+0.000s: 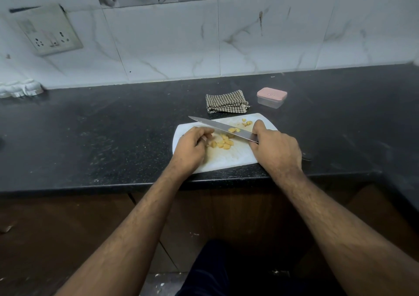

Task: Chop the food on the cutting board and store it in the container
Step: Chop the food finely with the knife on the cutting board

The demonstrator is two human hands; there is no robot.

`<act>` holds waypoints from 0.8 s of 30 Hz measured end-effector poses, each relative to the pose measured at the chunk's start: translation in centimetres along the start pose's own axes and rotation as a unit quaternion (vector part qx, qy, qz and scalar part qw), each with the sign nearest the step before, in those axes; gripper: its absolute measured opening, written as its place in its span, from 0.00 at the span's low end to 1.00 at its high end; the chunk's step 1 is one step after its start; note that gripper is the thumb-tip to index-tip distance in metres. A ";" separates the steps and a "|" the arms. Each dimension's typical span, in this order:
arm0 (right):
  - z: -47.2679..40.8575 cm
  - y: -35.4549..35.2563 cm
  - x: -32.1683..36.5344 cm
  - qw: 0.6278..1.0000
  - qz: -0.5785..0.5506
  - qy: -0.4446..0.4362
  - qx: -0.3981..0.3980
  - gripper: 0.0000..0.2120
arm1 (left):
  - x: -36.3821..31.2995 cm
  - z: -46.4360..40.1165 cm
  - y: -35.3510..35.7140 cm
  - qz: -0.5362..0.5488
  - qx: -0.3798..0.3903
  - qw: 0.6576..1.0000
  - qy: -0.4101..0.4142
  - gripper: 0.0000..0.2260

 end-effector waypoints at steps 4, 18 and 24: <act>-0.1 0.1 -0.1 1.000 -0.005 0.001 -0.003 0.11 | 0.4 0.1 0.1 0.019 -0.038 0.999 0.020 0.07; -0.6 1.2 -0.2 0.995 0.040 -0.032 -0.083 0.37 | -2.6 -1.0 2.6 -0.169 -0.030 0.976 0.137 0.15; -0.5 1.0 -0.4 0.997 0.034 -0.025 -0.066 0.30 | -2.8 -3.4 3.1 -0.169 0.042 0.979 0.109 0.14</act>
Point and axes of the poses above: each hand's wrist, its own z-axis away from the middle knuckle, its own y-axis out of the palm, x = y × z, the point moved 1 cm from there along -z, towards the middle knuckle, and after that the axes turned 4 degrees about y, right-handed, at the moved point
